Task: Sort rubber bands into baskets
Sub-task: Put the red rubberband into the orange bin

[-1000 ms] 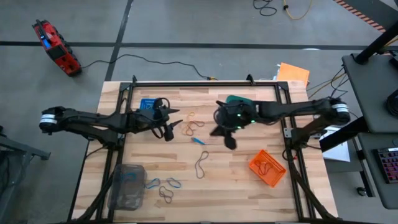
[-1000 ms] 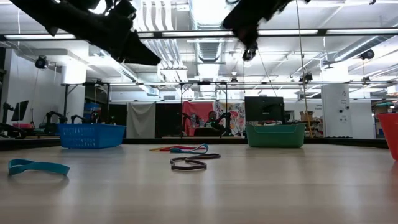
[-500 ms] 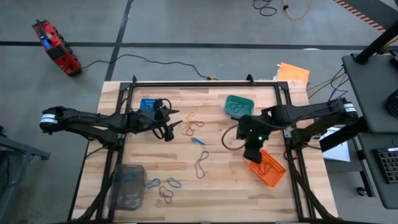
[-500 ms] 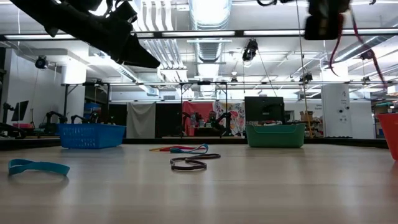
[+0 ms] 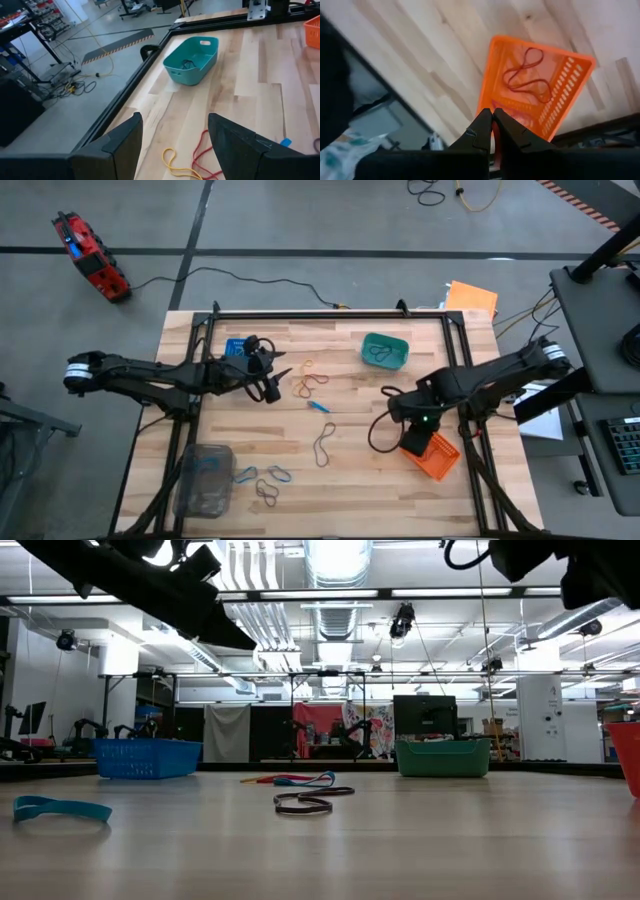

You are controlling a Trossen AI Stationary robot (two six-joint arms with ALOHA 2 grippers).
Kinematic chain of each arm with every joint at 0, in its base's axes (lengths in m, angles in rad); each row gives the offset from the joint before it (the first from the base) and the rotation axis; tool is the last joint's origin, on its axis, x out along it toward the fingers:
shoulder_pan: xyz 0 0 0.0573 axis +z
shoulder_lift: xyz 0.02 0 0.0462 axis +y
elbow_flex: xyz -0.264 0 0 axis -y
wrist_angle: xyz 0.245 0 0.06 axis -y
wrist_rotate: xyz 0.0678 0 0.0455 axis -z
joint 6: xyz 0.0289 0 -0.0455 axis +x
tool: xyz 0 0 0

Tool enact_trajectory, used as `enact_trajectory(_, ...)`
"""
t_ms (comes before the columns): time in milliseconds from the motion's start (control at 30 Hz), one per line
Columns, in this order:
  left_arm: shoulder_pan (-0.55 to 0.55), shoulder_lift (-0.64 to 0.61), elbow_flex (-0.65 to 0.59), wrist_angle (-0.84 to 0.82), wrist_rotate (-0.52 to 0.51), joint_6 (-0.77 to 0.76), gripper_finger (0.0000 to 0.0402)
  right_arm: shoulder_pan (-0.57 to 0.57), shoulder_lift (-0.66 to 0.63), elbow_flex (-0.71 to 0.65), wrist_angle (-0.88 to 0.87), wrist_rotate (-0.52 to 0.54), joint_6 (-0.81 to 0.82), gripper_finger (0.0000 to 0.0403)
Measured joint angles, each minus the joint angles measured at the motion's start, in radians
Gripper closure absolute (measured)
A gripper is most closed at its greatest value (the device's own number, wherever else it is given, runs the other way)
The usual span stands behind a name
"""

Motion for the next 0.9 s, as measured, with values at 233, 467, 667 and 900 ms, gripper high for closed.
enact_trajectory(233,0.0,0.0,0.0,-0.007,0.0,0.0,0.0193,0.009,0.059,-0.033,-0.003,0.022,0.004,0.0394)
enact_trajectory(467,0.0,0.0,0.0,-0.011,0.0,-0.004,0.0193,0.01,0.097,-0.088,-0.028,-0.058,0.004,0.0394)
enact_trajectory(667,0.0,0.0,0.0,-0.012,0.0,-0.019,0.0193,0.01,0.097,-0.131,-0.024,-0.048,0.004,0.0393)
enact_trajectory(900,0.0,0.0,0.0,-0.012,0.0,-0.027,0.0193,0.009,0.097,-0.139,-0.012,0.009,0.004,0.0362)
